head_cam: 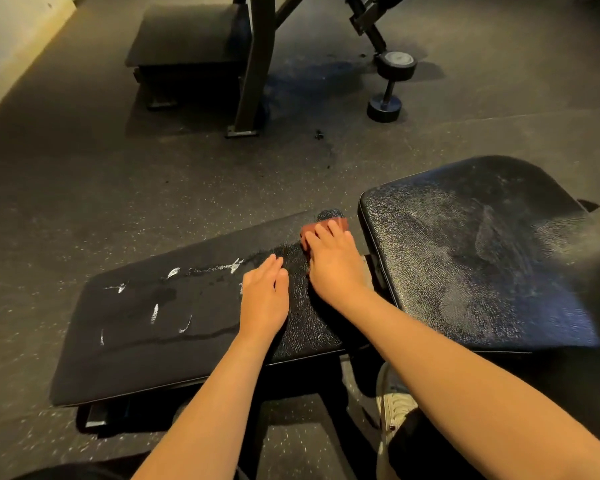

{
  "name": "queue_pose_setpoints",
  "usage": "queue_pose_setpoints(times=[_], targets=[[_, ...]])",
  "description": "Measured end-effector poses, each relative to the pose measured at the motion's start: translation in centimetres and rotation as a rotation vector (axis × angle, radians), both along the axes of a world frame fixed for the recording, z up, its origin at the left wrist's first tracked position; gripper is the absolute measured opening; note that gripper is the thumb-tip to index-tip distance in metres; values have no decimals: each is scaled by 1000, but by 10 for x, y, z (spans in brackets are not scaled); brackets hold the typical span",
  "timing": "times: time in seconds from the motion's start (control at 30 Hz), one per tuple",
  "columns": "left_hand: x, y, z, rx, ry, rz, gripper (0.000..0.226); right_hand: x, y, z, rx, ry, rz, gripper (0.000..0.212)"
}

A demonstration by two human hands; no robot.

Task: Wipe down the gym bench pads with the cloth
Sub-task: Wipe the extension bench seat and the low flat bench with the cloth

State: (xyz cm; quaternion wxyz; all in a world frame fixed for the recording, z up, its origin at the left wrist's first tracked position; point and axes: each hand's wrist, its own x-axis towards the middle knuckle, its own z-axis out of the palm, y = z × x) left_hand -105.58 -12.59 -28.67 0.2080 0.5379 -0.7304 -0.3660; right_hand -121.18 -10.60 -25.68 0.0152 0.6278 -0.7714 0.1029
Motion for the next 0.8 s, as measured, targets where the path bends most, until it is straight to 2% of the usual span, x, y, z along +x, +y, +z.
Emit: queue_pose_setpoints(times=[0.2, 0.3, 0.4, 0.47, 0.57, 0.67, 0.8], targets=[[-11, -25, 8, -22, 32, 95, 41, 10, -5, -15, 1, -14, 300, 43], [-12, -35, 4, -24, -37, 46, 41, -13, -23, -5, -37, 5, 179, 30], [-13, -39, 0, -12, -96, 50, 42, -15, -37, -2, -42, 9, 23, 37], [-16, -47, 0, -13, -68, 73, 44, 1, -44, -10, -40, -13, 76, 41], [-20, -63, -2, 13, -16, 93, 47, 14, -51, -19, -64, -142, 264, 36], [-25, -65, 1, 9, -59, 87, 50, -2, -54, -14, -70, -100, 292, 35], [-29, -54, 9, -6, -178, 53, 44, -23, -50, -4, -105, -55, 25, 22]])
